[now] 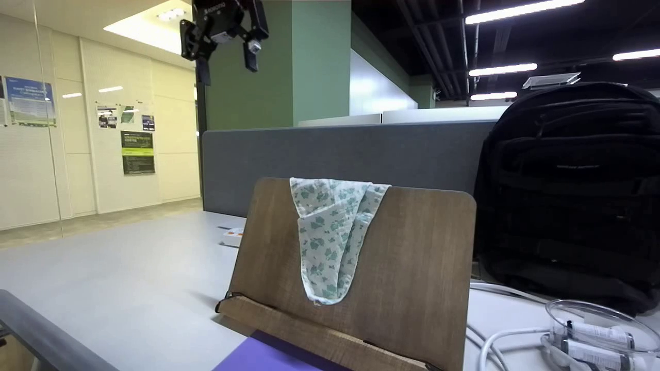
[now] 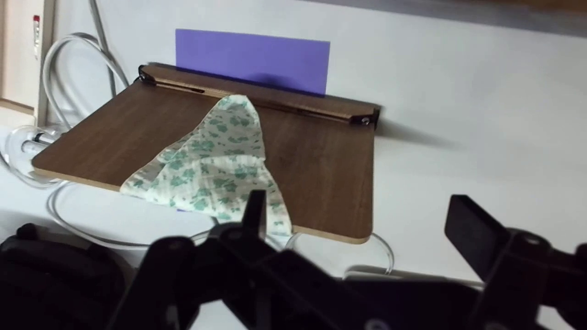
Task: Unhang the cloth from the stand
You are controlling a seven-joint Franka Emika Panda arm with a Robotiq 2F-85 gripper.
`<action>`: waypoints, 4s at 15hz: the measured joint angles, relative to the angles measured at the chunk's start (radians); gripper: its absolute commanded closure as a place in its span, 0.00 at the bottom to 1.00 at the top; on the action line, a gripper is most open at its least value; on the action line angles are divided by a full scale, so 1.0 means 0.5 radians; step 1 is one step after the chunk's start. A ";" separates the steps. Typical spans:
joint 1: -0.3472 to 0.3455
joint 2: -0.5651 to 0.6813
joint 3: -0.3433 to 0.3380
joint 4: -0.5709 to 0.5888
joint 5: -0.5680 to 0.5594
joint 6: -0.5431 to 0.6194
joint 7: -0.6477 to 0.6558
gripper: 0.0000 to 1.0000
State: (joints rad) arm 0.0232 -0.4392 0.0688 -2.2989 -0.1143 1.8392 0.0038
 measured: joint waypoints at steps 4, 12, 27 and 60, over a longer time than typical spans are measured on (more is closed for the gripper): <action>-0.126 0.004 -0.139 -0.129 0.021 0.328 0.027 0.00; -0.242 0.069 -0.384 -0.207 0.165 0.515 -0.127 0.00; -0.306 0.456 -0.555 -0.220 0.093 0.917 -0.723 0.00; -0.319 0.836 -0.481 -0.164 0.330 1.165 -0.924 0.99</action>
State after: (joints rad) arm -0.1365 -0.0215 -0.1718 -2.3807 0.0508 2.4217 -0.4582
